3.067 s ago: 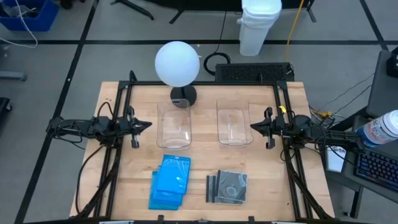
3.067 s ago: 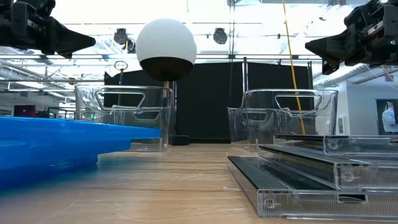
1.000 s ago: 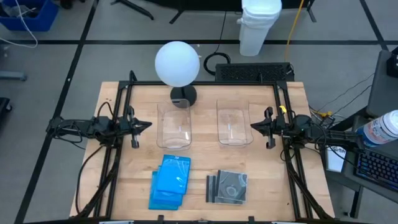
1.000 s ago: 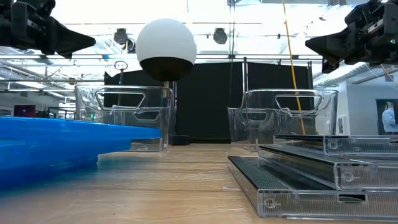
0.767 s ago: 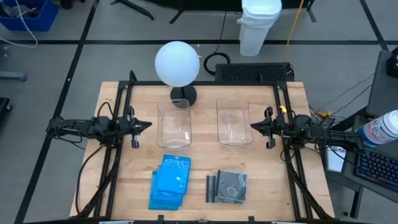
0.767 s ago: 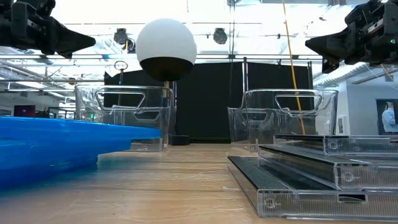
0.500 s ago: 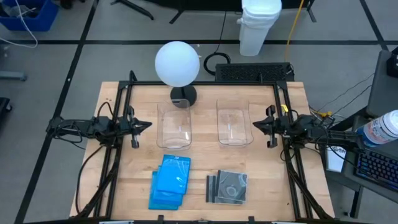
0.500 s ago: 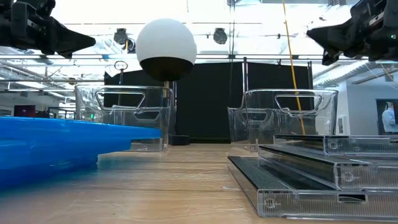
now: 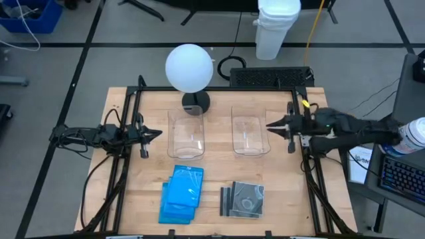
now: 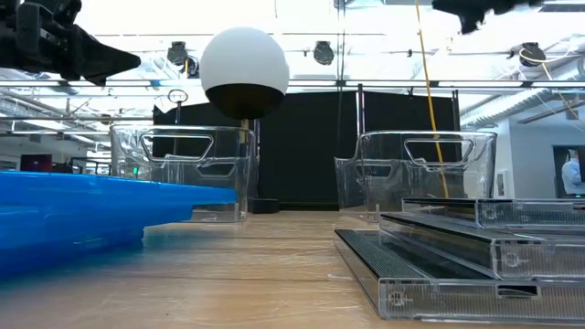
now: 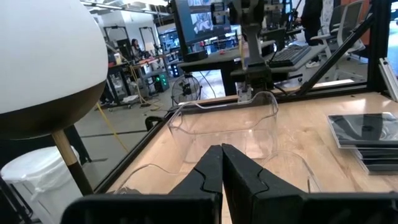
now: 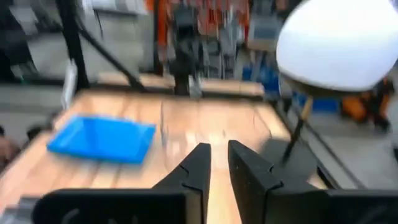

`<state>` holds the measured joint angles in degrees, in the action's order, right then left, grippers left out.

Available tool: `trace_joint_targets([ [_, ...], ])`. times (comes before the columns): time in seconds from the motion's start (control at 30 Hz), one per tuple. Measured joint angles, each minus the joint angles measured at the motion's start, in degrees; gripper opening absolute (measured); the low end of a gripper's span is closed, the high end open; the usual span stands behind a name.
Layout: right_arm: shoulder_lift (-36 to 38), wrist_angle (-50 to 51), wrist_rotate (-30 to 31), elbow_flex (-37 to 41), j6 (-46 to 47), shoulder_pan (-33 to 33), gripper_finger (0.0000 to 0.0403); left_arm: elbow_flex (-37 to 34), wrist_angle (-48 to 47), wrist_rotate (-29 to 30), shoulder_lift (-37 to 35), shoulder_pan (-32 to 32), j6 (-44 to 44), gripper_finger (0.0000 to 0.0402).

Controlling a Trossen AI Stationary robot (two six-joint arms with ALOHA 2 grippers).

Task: Pick & place jewel cases by type
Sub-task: Put the black CD case into the right transparent bin

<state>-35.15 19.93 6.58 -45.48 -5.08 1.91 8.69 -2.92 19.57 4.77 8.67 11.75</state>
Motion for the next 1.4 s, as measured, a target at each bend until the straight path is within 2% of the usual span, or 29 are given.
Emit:
trace_joint_targets([
  [0.23,-20.7,23.6,9.9,-22.1,6.1,13.3,0.0049,0.0,0.0,0.0,0.0,0.0,0.0,0.001],
  [0.37,-28.7,35.6,6.9,-29.6,11.9,21.3,0.0039,0.0,0.0,0.0,0.0,0.0,0.0,0.001],
  [0.47,-31.1,40.3,5.1,-31.3,22.8,27.4,0.0029,0.0,0.0,0.0,0.0,0.0,0.0,0.001],
  [0.7,-33.7,40.8,5.7,-29.2,50.9,43.4,0.0008,0.0,0.0,0.0,0.0,0.0,0.0,0.001],
  [0.83,-34.3,39.2,12.3,-25.0,62.6,54.4,0.0002,0.0,0.0,0.0,0.0,0.0,0.0,0.001],
  [0.97,-33.9,32.9,23.5,-17.8,67.8,62.9,0.0001,0.0,0.0,0.0,0.0,0.0,0.0,0.001],
  [1.13,-33.4,24.7,38.3,-9.1,71.7,66.0,0.0001,0.0,0.0,0.0,0.0,0.0,0.0,0.001],
  [1.3,-33.4,22.5,41.5,-3.5,71.6,65.1,0.0011,0.0,0.0,0.0,0.0,0.0,0.0,0.001],
  [1.4,-33.3,21.3,46.3,-1.3,71.3,64.4,0.0022,0.0,0.0,0.0,0.0,0.0,0.0,0.001],
])
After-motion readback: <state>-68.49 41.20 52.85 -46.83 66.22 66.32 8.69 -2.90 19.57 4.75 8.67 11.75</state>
